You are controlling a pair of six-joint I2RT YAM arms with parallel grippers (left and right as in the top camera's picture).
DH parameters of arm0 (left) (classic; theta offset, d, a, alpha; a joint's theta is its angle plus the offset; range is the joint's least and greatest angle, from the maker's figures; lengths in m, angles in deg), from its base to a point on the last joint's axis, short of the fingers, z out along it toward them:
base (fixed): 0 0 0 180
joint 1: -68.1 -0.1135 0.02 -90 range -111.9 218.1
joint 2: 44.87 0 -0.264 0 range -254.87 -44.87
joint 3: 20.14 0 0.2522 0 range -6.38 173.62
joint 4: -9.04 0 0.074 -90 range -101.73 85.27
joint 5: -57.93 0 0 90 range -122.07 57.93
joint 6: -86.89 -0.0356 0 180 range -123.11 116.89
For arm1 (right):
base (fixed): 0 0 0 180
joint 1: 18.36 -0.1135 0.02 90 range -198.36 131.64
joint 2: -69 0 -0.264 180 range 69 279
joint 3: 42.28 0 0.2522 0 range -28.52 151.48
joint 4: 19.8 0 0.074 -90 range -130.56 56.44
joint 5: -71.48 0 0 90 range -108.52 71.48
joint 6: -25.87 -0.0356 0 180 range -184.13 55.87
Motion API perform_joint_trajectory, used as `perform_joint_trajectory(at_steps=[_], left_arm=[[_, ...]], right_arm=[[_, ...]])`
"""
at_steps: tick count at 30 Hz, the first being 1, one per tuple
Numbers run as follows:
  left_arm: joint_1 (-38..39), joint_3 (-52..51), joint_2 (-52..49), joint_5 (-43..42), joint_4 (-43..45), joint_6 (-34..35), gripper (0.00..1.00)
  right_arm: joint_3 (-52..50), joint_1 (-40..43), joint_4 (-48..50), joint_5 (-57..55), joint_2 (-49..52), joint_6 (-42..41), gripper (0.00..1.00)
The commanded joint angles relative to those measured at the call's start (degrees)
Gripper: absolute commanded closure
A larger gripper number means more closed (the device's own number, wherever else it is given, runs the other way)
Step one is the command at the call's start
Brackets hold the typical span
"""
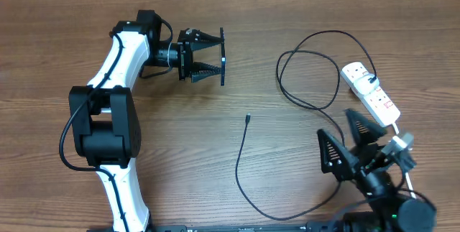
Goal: Plug charger to phone and switch on socket
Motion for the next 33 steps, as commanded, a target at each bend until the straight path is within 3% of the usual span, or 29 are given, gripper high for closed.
perform_joint_trajectory(at_steps=[1, 3, 7, 13, 16, 23, 26, 28, 33], left_arm=[[-0.4, 1.7, 0.3, -3.6, 0.0, 0.0, 0.37], [-0.4, 1.7, 0.3, -3.6, 0.0, 0.0, 0.37], [-0.4, 1.7, 0.3, -3.6, 0.0, 0.4, 0.37], [-0.4, 1.7, 0.3, -3.6, 0.0, 0.4, 0.37], [-0.4, 1.7, 0.3, -3.6, 0.0, 0.4, 0.37], [-0.4, 1.7, 0.3, -3.6, -0.2, 0.4, 0.37], [-0.4, 1.7, 0.3, -3.6, -0.2, 0.4, 0.37], [-0.4, 1.7, 0.3, -3.6, -0.2, 0.4, 0.37], [-0.4, 1.7, 0.3, -3.6, -0.2, 0.4, 0.37]], right_arm=[[14.1, -0.2, -12.9, -7.0, 7.1, 10.1, 0.00], [24.0, -0.2, -27.3, -13.0, 15.2, 11.8, 0.00], [40.1, -0.2, -46.8, -11.4, 32.7, 16.9, 0.00], [45.9, -0.2, -53.2, 7.6, 44.7, 15.5, 0.00], [45.9, -0.2, -52.5, 9.0, 48.0, 15.6, 0.00], [47.3, -0.2, -57.4, -1.4, 51.0, 17.2, 0.01], [51.8, -0.2, -64.3, -11.2, 52.7, 17.1, 0.01], [58.4, -0.2, -71.9, -18.1, 56.0, 12.3, 0.00], [68.9, -0.2, -76.6, -13.2, 60.6, 12.6, 0.00]])
